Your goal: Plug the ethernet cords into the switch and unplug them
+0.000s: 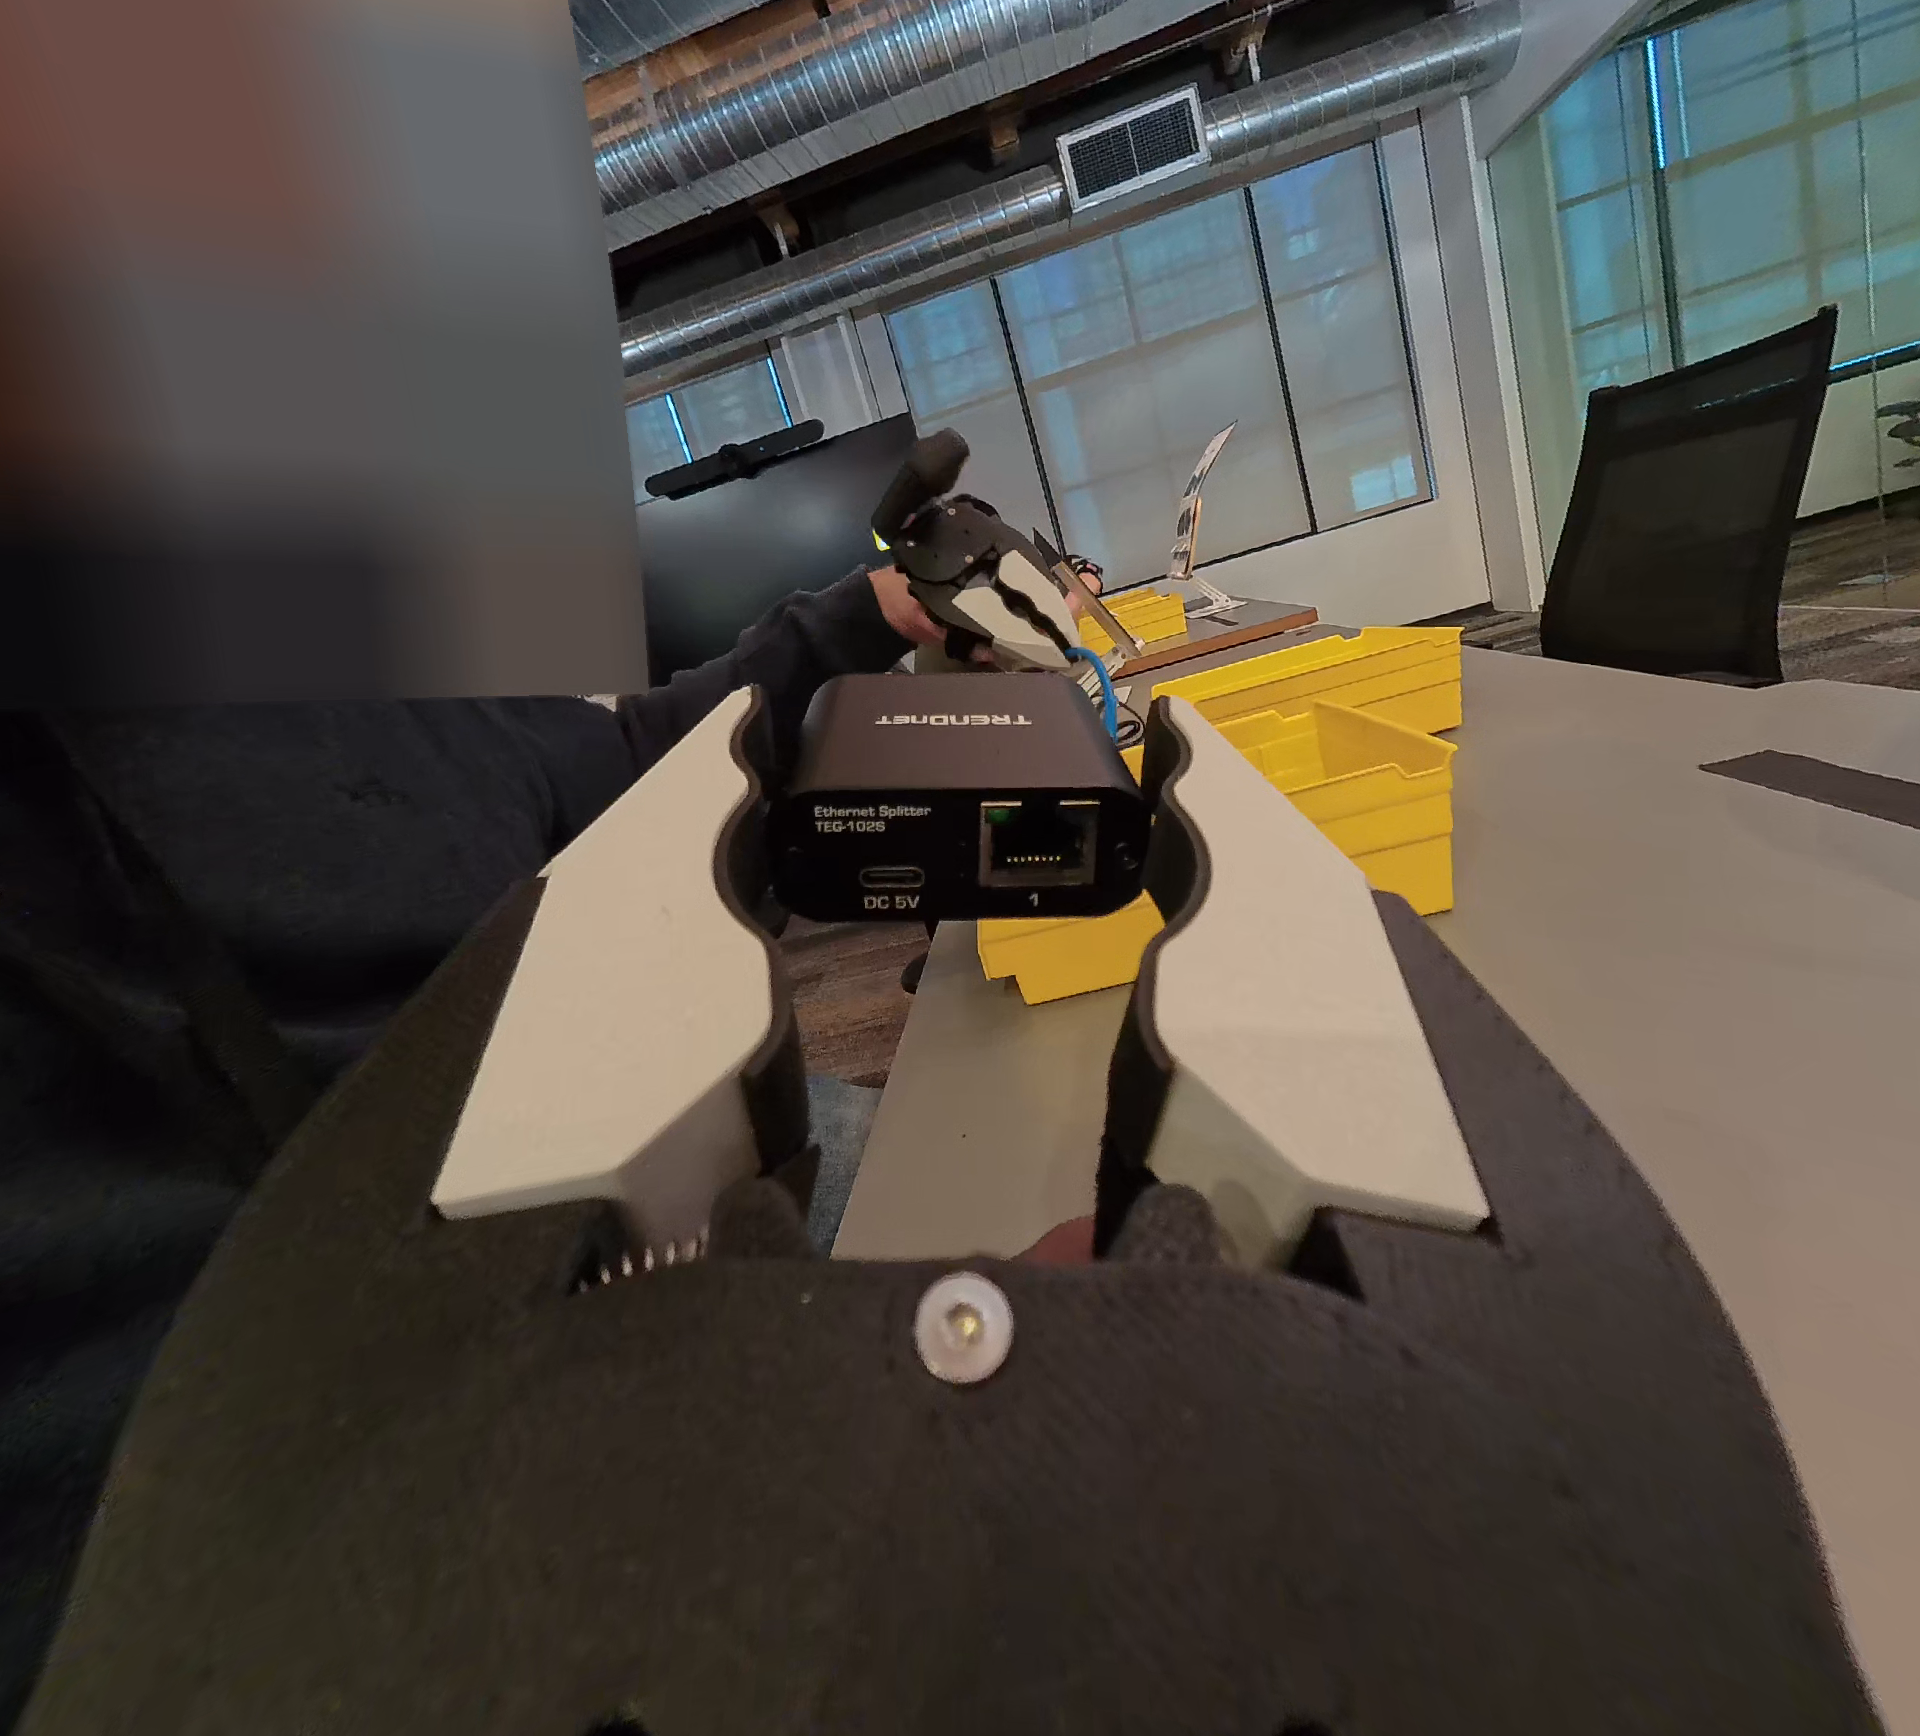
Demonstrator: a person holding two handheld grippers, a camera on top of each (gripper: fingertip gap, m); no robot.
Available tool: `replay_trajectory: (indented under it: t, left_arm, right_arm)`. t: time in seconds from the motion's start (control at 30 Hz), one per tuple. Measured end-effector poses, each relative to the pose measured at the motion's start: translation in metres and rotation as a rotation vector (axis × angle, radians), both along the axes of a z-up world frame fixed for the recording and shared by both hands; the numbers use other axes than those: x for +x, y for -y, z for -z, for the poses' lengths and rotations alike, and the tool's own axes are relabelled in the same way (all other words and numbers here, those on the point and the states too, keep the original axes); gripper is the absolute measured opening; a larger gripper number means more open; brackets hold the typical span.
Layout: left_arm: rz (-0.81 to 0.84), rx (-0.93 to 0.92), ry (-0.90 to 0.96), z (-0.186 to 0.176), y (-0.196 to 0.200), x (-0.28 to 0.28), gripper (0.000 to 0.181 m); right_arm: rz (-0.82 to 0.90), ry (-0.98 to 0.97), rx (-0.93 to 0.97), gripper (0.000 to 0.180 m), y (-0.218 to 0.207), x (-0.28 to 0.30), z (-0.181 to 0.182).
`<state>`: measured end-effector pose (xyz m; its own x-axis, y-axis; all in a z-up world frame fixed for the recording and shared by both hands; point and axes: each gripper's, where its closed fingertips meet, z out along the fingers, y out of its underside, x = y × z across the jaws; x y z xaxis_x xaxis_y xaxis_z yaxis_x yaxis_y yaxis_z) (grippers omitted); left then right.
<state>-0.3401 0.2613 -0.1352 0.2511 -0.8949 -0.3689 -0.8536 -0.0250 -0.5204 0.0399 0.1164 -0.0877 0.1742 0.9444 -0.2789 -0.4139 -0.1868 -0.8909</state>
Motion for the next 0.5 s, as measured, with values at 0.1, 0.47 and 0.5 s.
replay_trajectory:
  t: [0.1, 0.47, 0.5]
  left_arm:
    - [-0.023, 0.049, 0.039, -0.016, 0.0, -0.004, 0.005]
    - [-0.106, 0.203, 0.136, -0.078, 0.006, -0.004, 0.005]
    - [-0.105, 0.221, 0.146, -0.086, 0.008, 0.003, 0.005]
  right_arm:
    - [0.004, -0.002, 0.002, 0.071, 0.0, 0.001, -0.001]
    - [0.023, 0.003, 0.01, 0.07, -0.001, 0.003, -0.003]
    - [0.025, 0.004, 0.012, 0.07, -0.001, 0.004, -0.004]
